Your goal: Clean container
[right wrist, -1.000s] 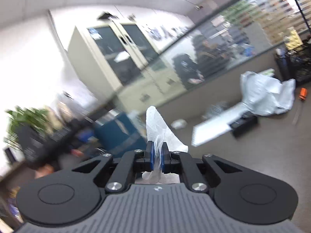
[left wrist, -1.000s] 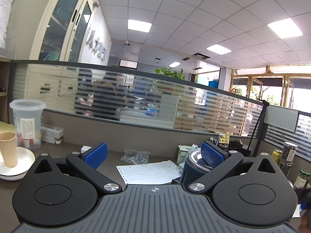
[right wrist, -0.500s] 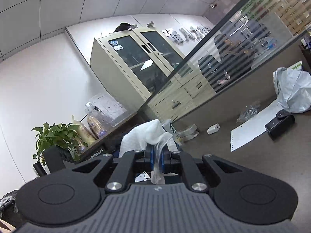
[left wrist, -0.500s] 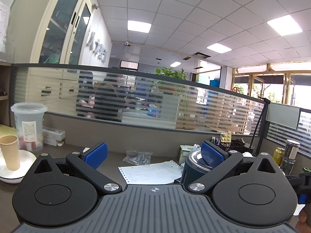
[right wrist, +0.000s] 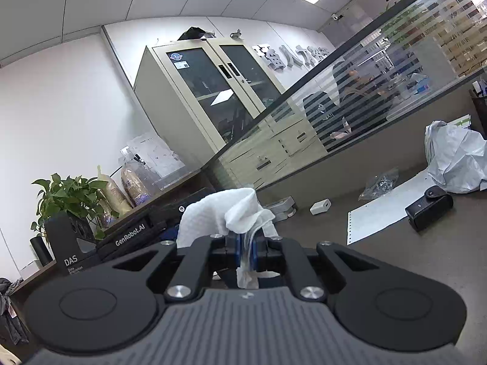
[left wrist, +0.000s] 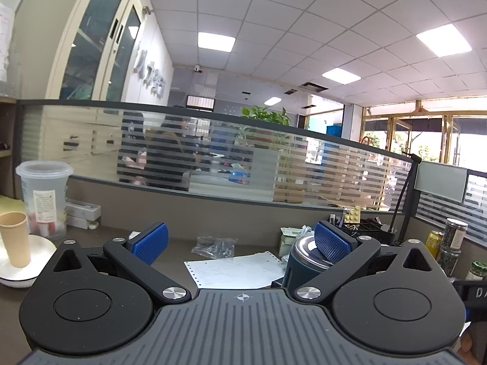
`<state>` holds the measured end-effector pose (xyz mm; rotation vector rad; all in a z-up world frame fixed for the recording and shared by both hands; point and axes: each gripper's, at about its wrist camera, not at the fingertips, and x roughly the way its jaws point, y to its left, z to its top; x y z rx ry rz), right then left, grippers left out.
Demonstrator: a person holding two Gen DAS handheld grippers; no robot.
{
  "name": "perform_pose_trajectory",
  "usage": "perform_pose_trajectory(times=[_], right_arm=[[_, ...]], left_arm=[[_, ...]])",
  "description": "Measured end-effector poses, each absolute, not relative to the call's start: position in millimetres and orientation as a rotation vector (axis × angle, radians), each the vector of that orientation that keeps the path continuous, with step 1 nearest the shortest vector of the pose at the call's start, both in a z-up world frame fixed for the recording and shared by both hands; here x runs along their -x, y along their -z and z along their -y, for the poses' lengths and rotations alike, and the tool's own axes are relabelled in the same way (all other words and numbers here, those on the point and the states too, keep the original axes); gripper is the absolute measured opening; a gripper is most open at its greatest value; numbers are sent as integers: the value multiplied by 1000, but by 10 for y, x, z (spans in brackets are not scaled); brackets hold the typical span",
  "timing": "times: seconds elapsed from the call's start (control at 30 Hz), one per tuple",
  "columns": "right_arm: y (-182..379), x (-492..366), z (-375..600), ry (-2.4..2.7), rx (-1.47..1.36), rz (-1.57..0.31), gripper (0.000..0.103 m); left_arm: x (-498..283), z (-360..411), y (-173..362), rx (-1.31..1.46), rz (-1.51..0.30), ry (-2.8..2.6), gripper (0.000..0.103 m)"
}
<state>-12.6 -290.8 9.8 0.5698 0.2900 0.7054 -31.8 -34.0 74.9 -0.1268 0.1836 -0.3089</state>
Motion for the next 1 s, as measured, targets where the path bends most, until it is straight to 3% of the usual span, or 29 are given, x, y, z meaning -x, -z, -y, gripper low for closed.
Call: perform_pose_trajectory(times=[0.47, 1.0], right_arm=[[171, 125, 2858, -635, -514, -392, 9], [-289, 308, 2698, -670, -421, -232, 9]], left_arm=[[322, 333, -778, 123, -196, 340, 103], [281, 298, -751, 147, -212, 353, 103]])
